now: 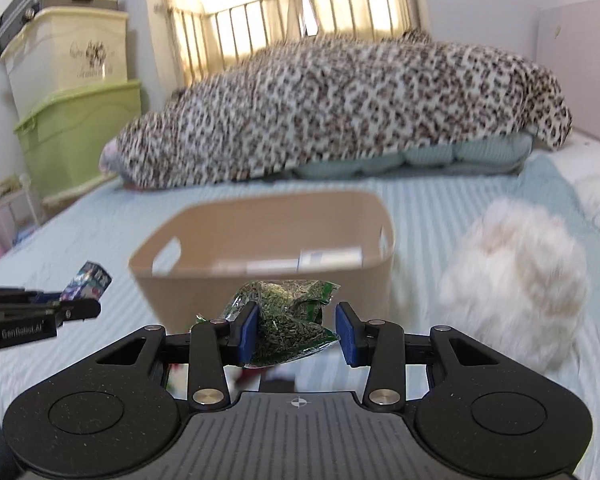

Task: Organize objects
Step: 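Carry both items over the basket and release them inside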

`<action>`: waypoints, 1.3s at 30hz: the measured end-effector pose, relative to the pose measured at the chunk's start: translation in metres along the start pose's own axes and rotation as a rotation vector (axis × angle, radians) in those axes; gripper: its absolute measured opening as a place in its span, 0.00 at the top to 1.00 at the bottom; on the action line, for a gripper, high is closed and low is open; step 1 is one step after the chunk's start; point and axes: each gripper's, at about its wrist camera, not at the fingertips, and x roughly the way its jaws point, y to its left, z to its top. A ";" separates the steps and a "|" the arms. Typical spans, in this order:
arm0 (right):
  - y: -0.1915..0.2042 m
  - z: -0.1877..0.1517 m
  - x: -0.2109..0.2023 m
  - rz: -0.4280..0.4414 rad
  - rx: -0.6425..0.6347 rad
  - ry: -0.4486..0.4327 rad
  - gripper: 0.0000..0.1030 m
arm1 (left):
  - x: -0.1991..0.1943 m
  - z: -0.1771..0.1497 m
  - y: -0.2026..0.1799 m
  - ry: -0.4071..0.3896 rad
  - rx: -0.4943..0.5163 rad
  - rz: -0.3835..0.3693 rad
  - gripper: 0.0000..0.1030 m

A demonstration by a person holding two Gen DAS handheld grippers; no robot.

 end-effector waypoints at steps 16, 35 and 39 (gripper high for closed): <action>-0.022 0.063 0.066 -0.033 0.059 -0.075 0.63 | 0.079 0.067 -0.046 -0.032 0.084 0.051 0.76; -0.019 0.033 0.135 -0.155 -0.024 0.106 0.38 | 0.140 0.048 -0.053 0.177 0.082 0.165 0.34; -0.019 0.036 0.118 -0.148 -0.030 0.078 0.27 | 0.119 0.053 -0.054 0.117 0.085 0.185 0.11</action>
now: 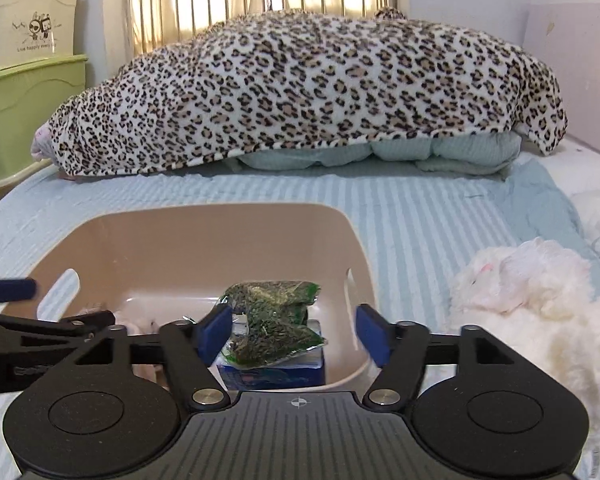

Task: Organize objects
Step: 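Carry both items over the basket and release them inside, then grasp the white box with the left tool while the right grasps the black cube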

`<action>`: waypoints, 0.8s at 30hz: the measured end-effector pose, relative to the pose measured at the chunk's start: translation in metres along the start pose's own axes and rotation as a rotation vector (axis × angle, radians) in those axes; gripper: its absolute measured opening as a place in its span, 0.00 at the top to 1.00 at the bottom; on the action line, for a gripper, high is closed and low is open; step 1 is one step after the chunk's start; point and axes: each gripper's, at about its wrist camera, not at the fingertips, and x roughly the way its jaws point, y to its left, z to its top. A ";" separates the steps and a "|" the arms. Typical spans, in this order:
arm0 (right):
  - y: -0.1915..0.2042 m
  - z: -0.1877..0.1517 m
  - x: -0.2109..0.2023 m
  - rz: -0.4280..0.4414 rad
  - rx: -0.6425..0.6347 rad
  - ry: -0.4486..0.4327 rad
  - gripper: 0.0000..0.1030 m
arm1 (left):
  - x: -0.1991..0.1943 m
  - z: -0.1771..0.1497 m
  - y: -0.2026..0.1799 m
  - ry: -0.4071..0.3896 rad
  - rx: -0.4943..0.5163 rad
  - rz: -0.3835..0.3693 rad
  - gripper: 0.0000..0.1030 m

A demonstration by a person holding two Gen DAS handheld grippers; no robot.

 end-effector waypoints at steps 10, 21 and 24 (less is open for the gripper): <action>-0.009 -0.004 -0.054 0.020 0.006 -0.055 0.00 | -0.044 -0.012 0.016 -0.029 0.009 -0.042 0.05; 0.012 -0.050 -0.076 0.042 -0.097 -0.004 0.00 | -0.069 -0.050 0.031 0.001 -0.003 -0.079 0.04; 0.018 -0.066 -0.072 0.047 -0.106 0.037 0.00 | -0.064 -0.066 0.033 0.034 0.009 -0.083 0.04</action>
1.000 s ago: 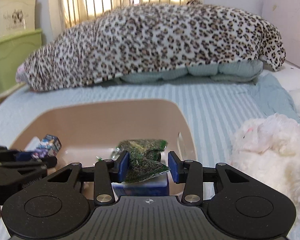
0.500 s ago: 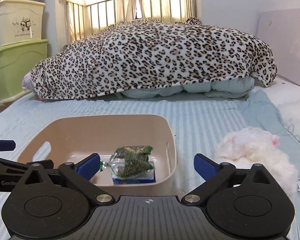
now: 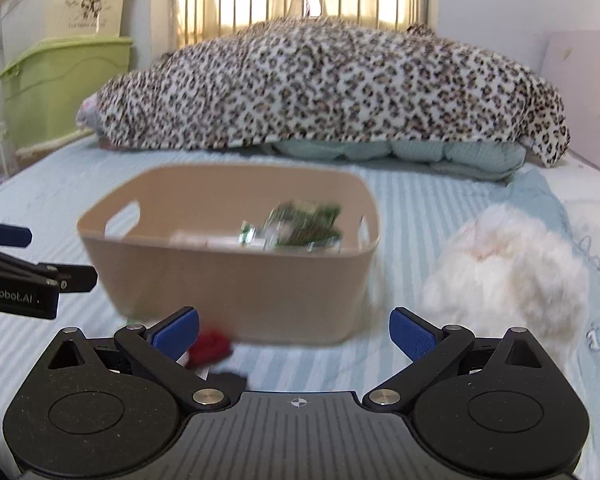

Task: Organize objects
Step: 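Grasp the white box with the left tool while the right grasps the black cube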

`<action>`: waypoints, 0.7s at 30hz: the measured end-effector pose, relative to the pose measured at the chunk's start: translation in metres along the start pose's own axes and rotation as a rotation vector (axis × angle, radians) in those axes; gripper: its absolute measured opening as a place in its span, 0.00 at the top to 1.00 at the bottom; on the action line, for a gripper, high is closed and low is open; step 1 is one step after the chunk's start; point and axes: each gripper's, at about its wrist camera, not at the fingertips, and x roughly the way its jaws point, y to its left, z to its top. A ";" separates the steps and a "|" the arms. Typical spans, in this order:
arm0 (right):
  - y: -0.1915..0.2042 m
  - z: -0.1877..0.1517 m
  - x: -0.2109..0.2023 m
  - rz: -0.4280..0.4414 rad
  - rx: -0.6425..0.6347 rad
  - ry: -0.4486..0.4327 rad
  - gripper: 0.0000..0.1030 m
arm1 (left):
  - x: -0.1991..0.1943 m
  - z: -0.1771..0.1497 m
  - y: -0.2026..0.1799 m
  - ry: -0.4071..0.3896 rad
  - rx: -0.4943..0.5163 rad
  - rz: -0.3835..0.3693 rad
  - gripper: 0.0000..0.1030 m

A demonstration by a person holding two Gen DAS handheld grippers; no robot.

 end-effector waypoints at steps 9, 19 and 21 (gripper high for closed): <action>0.012 -0.031 0.023 0.026 0.002 0.117 0.00 | 0.017 -0.041 -0.006 0.087 0.022 -0.076 0.04; 0.007 -0.050 0.026 0.030 0.000 0.168 0.00 | 0.014 -0.049 -0.021 0.085 -0.016 -0.145 0.04; 0.003 -0.051 0.024 0.030 0.004 0.168 0.00 | 0.014 -0.049 -0.026 0.083 -0.013 -0.158 0.04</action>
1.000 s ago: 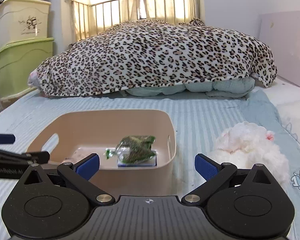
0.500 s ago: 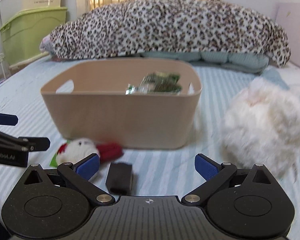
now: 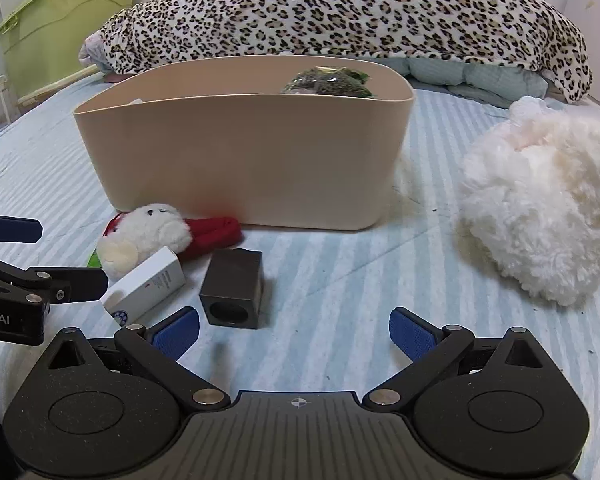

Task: Organize objects
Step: 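Grasp the white box with the left tool while the right grasps the black cube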

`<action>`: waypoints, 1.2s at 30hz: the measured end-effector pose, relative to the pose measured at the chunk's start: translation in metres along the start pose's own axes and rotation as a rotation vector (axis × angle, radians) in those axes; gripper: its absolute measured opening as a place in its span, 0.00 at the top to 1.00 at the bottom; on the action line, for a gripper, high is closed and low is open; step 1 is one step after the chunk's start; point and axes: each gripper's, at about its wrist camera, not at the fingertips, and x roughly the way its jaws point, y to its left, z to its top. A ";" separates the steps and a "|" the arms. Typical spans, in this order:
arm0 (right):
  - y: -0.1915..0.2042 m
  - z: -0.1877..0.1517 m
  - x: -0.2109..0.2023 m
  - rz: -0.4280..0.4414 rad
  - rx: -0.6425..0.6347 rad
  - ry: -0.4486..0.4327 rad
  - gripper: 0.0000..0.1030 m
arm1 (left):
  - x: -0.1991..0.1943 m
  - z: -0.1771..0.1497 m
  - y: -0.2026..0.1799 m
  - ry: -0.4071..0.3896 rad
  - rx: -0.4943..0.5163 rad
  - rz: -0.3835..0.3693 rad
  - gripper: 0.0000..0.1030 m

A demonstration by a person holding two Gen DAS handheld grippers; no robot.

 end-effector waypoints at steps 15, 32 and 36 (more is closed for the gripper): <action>-0.008 -0.001 0.005 0.023 -0.002 0.009 0.03 | 0.019 -0.017 -0.011 0.037 -0.004 -0.101 0.09; 0.011 0.003 0.032 0.091 -0.060 0.008 0.21 | 0.032 -0.015 -0.010 0.066 0.020 -0.143 0.45; 0.015 0.005 0.035 0.088 -0.081 0.003 0.33 | 0.034 -0.015 -0.016 0.066 0.031 -0.152 0.63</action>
